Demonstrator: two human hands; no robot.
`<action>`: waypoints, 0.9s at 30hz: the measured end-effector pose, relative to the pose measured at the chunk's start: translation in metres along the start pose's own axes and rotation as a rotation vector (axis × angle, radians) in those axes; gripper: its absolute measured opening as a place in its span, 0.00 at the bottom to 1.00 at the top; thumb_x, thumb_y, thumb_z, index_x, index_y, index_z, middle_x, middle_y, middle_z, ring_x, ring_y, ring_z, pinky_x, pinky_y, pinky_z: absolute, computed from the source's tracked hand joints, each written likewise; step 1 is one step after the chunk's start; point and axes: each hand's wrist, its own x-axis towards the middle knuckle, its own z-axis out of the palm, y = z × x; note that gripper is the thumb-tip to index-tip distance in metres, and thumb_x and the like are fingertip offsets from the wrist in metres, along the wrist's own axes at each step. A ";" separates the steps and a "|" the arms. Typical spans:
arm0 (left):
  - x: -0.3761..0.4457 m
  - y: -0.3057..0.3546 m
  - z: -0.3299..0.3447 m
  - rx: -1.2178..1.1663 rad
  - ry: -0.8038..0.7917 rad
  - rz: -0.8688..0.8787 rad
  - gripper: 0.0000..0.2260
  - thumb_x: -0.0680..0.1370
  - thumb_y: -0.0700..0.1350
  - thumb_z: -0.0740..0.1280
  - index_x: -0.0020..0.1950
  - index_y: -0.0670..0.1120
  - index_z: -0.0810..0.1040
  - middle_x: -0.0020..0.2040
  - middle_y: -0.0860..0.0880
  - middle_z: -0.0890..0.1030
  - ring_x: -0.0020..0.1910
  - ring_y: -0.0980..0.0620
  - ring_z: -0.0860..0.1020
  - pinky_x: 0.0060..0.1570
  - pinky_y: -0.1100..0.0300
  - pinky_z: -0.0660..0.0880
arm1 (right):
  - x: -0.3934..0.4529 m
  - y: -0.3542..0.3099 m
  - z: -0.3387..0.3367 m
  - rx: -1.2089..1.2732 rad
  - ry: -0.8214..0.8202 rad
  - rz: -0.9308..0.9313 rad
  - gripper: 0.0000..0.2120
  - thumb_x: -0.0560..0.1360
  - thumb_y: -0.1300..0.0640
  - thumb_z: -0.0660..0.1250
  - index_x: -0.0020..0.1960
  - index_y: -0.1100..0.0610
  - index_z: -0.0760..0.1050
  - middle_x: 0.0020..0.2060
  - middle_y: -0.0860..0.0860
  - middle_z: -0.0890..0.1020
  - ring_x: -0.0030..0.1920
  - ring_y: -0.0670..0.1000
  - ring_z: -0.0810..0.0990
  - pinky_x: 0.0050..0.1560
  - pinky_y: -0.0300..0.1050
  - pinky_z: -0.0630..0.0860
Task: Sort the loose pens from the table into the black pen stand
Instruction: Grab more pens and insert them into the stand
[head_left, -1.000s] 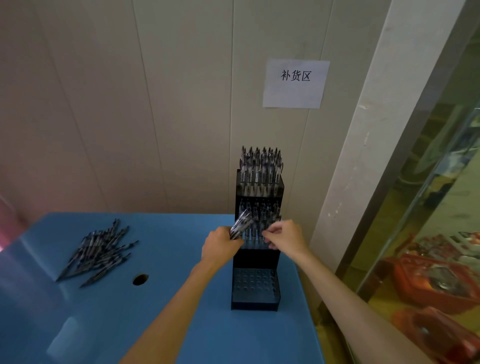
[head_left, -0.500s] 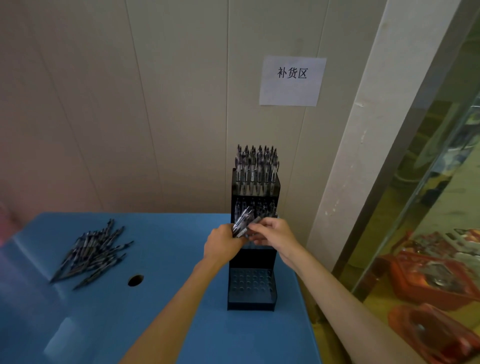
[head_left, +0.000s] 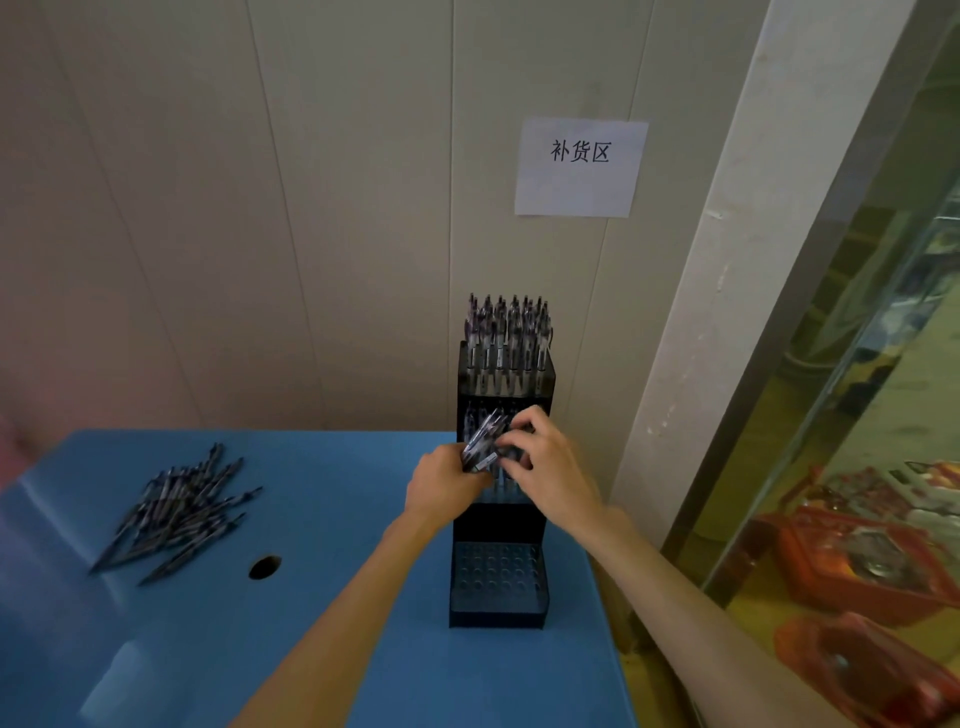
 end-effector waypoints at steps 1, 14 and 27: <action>0.000 0.001 0.000 -0.003 0.000 0.003 0.08 0.71 0.46 0.70 0.35 0.50 0.73 0.29 0.51 0.74 0.29 0.50 0.71 0.30 0.58 0.67 | 0.000 0.000 -0.001 0.000 -0.006 -0.014 0.09 0.74 0.59 0.74 0.54 0.58 0.82 0.53 0.47 0.72 0.42 0.45 0.76 0.47 0.41 0.78; 0.003 -0.027 -0.016 0.016 0.057 -0.067 0.15 0.74 0.43 0.70 0.34 0.48 0.64 0.28 0.50 0.66 0.28 0.50 0.63 0.33 0.56 0.64 | -0.014 0.037 -0.021 0.084 0.111 0.244 0.07 0.80 0.59 0.67 0.57 0.57 0.79 0.43 0.49 0.83 0.38 0.43 0.81 0.41 0.38 0.81; -0.005 -0.031 -0.018 -0.018 0.051 -0.072 0.16 0.73 0.44 0.70 0.35 0.47 0.63 0.29 0.50 0.66 0.28 0.50 0.63 0.33 0.56 0.62 | -0.011 0.039 0.000 0.185 0.032 0.462 0.02 0.77 0.60 0.71 0.48 0.58 0.80 0.37 0.47 0.82 0.38 0.42 0.81 0.42 0.33 0.79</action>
